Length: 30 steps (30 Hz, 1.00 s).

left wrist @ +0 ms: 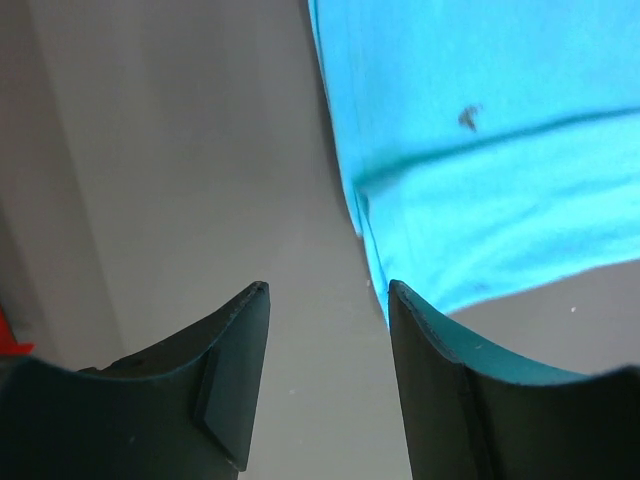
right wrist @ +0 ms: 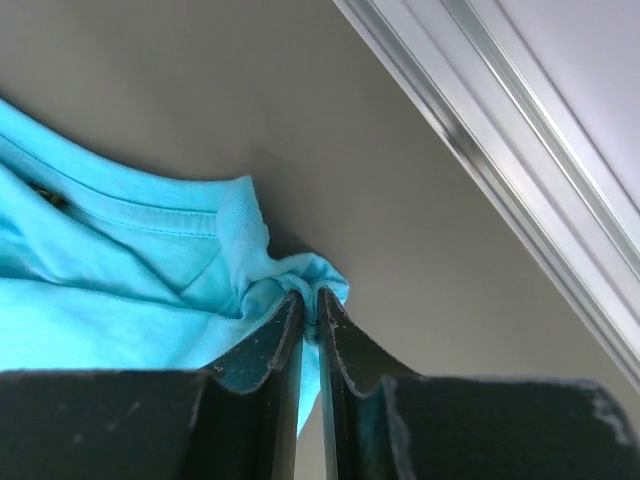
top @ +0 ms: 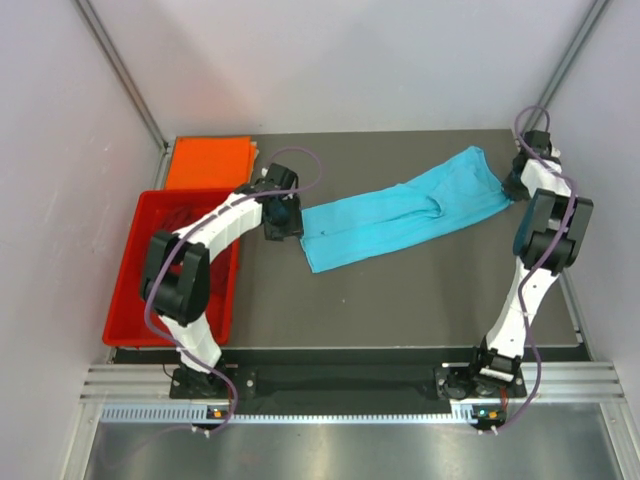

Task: Fold and stack the t-shirts
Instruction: Fold the tshirt

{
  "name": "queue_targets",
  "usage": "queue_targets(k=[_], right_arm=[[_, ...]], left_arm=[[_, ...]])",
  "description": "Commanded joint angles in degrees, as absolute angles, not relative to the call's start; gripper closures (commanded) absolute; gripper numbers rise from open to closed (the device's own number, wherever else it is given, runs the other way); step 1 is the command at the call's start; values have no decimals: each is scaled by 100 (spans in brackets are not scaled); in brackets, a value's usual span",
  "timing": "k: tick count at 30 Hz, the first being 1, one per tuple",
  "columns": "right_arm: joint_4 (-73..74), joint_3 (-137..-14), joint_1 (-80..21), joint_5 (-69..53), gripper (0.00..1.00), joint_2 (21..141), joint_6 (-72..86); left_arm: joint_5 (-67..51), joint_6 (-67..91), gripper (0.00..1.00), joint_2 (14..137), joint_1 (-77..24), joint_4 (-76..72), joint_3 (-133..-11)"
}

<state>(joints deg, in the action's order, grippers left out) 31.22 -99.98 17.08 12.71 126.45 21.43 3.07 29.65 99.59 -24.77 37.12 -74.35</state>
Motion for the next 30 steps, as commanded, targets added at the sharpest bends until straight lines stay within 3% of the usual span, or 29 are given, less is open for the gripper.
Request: queue_targets(k=[1,12,18,21,22,25,28,30], right_arm=[[2918,-10818,1775,915,89,12910,1881],[2822,-12155,1767,-140,84,13922,1934],[2786,-11840,1784,-185,52,13641,2056],[2795,-11524,1828,-220,45,13290,2162],[2795,-11453,1837,-237,43,13089,2188],[2917,-11110,1854,-246,33,12745,2337],[3181,-10829,1863,-71,29,12184,2504],[3330,-10601,1863,-70,29,11972,2575]], left_arm=[[26,2655,44,10360,-2233,3366,-7997],[-685,1978,44,11662,-1986,3138,-9184],[-1047,1775,45,12286,-1969,3084,-9351],[-862,1784,48,12471,-1969,3295,-9378],[-861,1784,50,12489,-1969,3287,-9352],[-809,1898,69,12507,-1969,3287,-9220],[-678,2030,96,12367,-1969,3366,-9027],[-563,2100,100,12174,-1969,3384,-8799]])
